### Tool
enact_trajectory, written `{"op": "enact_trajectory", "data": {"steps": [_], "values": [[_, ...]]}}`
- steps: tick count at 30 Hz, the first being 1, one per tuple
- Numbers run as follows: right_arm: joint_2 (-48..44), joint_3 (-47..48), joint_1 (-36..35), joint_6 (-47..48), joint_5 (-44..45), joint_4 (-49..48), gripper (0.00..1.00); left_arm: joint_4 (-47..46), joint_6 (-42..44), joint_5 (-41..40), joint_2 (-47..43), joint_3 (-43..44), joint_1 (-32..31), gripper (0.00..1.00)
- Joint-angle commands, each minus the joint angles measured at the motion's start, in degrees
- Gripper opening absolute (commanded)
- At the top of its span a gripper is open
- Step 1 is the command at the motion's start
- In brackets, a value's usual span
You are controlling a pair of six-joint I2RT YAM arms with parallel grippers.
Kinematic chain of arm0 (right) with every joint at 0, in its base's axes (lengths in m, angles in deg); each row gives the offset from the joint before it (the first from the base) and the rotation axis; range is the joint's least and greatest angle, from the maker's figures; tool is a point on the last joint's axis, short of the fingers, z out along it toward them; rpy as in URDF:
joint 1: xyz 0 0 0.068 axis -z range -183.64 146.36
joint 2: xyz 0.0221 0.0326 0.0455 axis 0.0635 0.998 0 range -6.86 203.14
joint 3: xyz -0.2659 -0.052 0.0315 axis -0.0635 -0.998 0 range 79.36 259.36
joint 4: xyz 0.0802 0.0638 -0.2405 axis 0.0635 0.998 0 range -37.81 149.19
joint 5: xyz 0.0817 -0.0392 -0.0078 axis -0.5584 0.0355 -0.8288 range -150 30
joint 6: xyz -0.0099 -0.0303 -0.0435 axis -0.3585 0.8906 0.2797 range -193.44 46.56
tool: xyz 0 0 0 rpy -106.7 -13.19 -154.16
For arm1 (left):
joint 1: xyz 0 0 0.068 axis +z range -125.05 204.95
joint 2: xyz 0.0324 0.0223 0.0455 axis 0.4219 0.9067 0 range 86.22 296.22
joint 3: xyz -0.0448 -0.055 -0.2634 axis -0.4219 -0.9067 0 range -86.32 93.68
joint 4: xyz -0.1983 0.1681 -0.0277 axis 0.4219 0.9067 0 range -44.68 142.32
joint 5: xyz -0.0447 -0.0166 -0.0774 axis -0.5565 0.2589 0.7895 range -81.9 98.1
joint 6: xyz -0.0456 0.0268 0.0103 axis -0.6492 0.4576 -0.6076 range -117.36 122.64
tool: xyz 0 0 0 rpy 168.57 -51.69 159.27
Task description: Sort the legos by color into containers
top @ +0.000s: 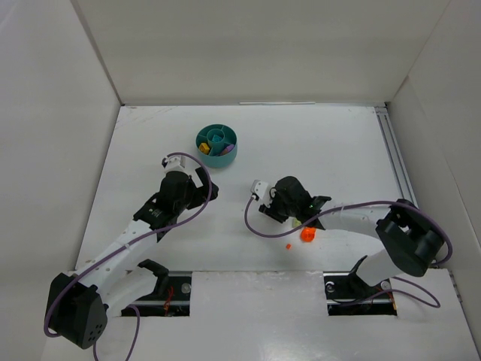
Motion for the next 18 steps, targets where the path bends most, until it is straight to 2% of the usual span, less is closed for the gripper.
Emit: {"op": "enact_trajectory", "data": {"steps": [1, 12, 18], "values": [[0.33, -0.52, -0.63, -1.17, 1.87, -1.58, 0.45, -0.44, -0.41, -0.61, -1.35, -0.26, -0.31, 1.00], [1.38, -1.06, -0.63, -2.23, 3.73, -1.05, 0.48, -0.44, -0.41, -0.61, -1.35, -0.26, -0.31, 1.00], [1.91, -1.06, -0.63, -2.23, 4.43, -1.05, 0.34, -0.44, -0.41, -0.61, -1.35, -0.79, -0.31, 1.00]]}}
